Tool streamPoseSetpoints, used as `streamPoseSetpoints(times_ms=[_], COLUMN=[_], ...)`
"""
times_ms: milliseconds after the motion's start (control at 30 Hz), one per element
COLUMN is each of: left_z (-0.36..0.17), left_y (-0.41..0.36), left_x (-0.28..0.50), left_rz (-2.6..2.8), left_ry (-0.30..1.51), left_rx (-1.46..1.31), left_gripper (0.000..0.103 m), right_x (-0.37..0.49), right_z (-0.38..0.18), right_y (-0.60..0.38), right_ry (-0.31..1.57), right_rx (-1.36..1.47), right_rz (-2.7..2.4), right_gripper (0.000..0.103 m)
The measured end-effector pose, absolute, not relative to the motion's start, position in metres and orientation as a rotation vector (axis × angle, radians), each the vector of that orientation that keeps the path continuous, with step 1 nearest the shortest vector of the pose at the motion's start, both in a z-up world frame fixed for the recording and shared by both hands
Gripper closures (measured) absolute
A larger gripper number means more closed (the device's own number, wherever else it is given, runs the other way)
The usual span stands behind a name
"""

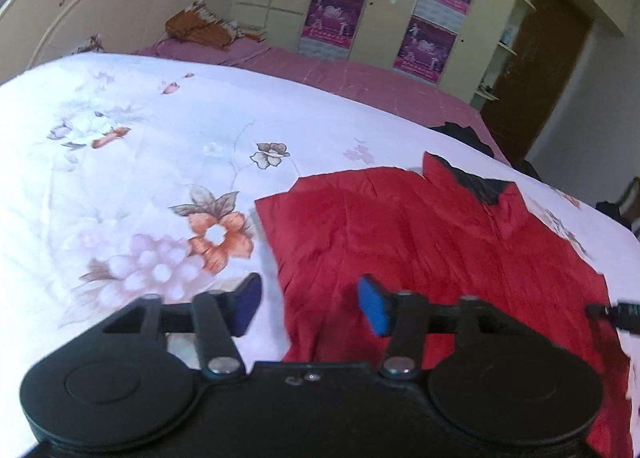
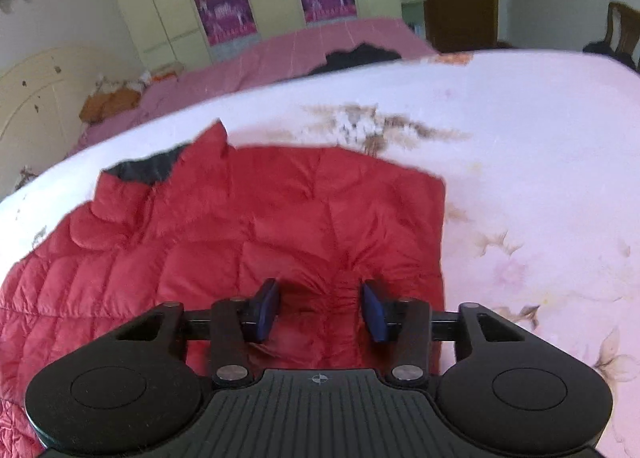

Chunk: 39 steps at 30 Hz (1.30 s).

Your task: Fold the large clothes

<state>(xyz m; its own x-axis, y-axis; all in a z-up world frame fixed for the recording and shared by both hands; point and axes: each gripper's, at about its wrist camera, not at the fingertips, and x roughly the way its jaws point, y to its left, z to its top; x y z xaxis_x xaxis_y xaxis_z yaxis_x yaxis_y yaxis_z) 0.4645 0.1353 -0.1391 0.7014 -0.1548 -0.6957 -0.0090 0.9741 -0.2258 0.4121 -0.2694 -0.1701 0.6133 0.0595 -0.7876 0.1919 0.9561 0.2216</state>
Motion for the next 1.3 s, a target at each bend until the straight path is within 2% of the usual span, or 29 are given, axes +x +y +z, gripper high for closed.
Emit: streamPoseSetpoints(times_ms=[67,267,367,500,633,700,900,967,1300], left_z=[-0.144,-0.147,-0.167,-0.164,-0.143,-0.136,-0.139,-0.144,-0.168], left_y=[0.13,0.106,0.097,0.094,0.095,0.09,0.065,0.058,0.048], left_x=[0.474,0.484,0.492,0.491,0.482,0.482,0.491,0.494,0.503], left_rz=[-0.081,-0.08,-0.063,-0.049,-0.046,-0.062,-0.064,-0.051,-0.019], left_ry=[0.791,0.755,0.804,0.794,0.738,0.721,0.752,0.767,0.802], left_rx=[-0.212,-0.109,-0.034,-0.007,-0.033,-0.03,0.008,0.03,0.101], left_gripper=[0.075,0.073,0.074,0.075,0.075,0.068,0.068,0.068,0.066], right_x=[0.41,0.405,0.414,0.419,0.41,0.406,0.411,0.413,0.433], right_z=[-0.17,-0.156,-0.18,-0.183,-0.166,-0.154,-0.137,-0.138,-0.17], right_y=[-0.267,-0.267,-0.27,-0.268,-0.278,-0.278,-0.258,-0.251,-0.217], right_ry=[0.902,0.785,0.871,0.891,0.824,0.779,0.744,0.746,0.833], right_rx=[0.276,0.195,0.172,0.142,0.198,0.222,0.213,0.208,0.103], right_rz=[-0.055,-0.102,-0.121,-0.117,-0.15,-0.15,-0.074,-0.066,0.007], right_gripper=[0.083,0.084,0.084,0.084,0.071,0.07,0.067,0.042,0.043])
